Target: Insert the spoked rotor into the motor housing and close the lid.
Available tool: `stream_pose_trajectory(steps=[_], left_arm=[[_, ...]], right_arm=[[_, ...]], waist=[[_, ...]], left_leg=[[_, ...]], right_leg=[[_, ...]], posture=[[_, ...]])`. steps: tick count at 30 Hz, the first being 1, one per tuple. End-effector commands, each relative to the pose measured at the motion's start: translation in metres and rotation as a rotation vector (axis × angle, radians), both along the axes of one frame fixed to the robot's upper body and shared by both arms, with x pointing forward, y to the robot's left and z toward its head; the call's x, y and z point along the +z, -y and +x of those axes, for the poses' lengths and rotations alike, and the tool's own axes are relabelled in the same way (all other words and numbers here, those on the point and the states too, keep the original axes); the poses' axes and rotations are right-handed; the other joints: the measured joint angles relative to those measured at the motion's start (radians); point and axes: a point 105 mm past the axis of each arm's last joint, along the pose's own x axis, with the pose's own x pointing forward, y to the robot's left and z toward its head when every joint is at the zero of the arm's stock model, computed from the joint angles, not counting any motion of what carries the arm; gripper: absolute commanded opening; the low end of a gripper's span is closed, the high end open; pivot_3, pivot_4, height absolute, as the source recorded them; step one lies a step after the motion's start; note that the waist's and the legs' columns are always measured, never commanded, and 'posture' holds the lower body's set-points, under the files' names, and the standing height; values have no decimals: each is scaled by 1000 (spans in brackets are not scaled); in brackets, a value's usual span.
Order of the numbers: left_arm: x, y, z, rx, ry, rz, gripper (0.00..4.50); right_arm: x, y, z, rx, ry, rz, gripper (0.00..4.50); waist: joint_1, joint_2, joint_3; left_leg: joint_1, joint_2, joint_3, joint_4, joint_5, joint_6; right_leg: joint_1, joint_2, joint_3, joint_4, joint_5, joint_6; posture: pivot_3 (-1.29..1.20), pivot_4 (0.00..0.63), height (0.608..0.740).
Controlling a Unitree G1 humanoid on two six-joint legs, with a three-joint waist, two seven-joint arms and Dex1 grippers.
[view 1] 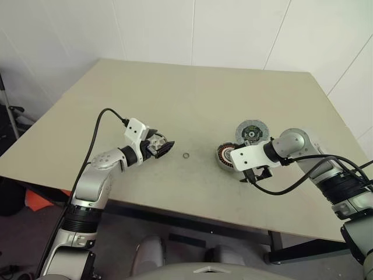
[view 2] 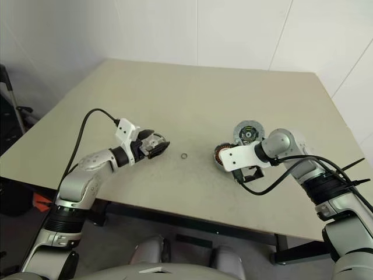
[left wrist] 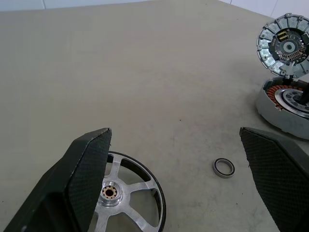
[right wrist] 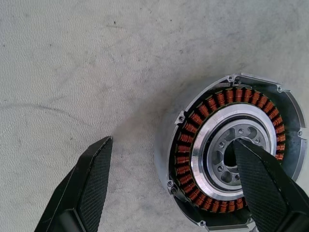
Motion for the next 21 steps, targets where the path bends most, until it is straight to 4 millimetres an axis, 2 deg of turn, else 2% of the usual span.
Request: stream_pose_trajectory(steps=[1, 4, 5, 8, 12, 17, 19, 21], left_arm=[[16, 2, 2, -7, 61, -11, 4496], [16, 2, 2, -9, 61, -10, 4496], [16, 2, 2, -9, 61, -10, 4500], [16, 2, 2, -8, 61, -10, 4500], [16, 1, 1, -3, 62, -11, 4500], [14, 1, -1, 1, 60, -12, 4500], [14, 1, -1, 3, 59, -12, 4500], [14, 0, 0, 4, 59, -12, 4500]], right_arm=[[-1, 1, 2, 8, -12, -16, 4493], [-6, 3, 3, 7, -32, -40, 4493], [-7, 3, 4, 4, -43, -44, 4309], [-7, 6, 7, 5, -56, -62, 3613], [-4, 5, 16, 3, -21, -63, 2295], [-3, 4, 18, 8, -19, -56, 2295], [-2, 2, 18, 7, -16, -46, 2029], [2, -4, 23, 4, 16, -23, 1976]], waist=[[0, 0, 0], [-1, -1, -1], [-1, -1, -1], [-2, -2, -1], [2, -3, -2], [-4, -7, -4], [-3, -7, -4], [-4, -7, -4]], left_leg=[[0, 0, 0, 0, 0, 0], [1, 0, 0, 0, 0, 0], [1, 0, 0, 0, 0, 0], [4, 0, 0, 1, 0, 0], [4, 0, 0, 1, 0, 0], [5, 1, 0, 2, 0, 0], [7, 1, 0, 2, 0, 0], [8, 1, 0, 3, 0, 0]], right_leg=[[0, 0, 0, 0, 0, 0], [0, 0, 0, 0, 0, 0], [1, 0, 0, 0, 0, 0], [4, 0, 0, 0, 0, 0], [5, 0, 0, 0, 0, 0], [6, 0, 0, 0, 1, -1], [7, 0, 0, 0, 1, -1], [9, 0, 0, 0, 1, -1]], posture=[[0, 0, 740], [0, 0, 740], [0, 0, 740], [0, 0, 740], [0, 0, 740], [0, 0, 740], [0, 0, 740], [0, 0, 740]])
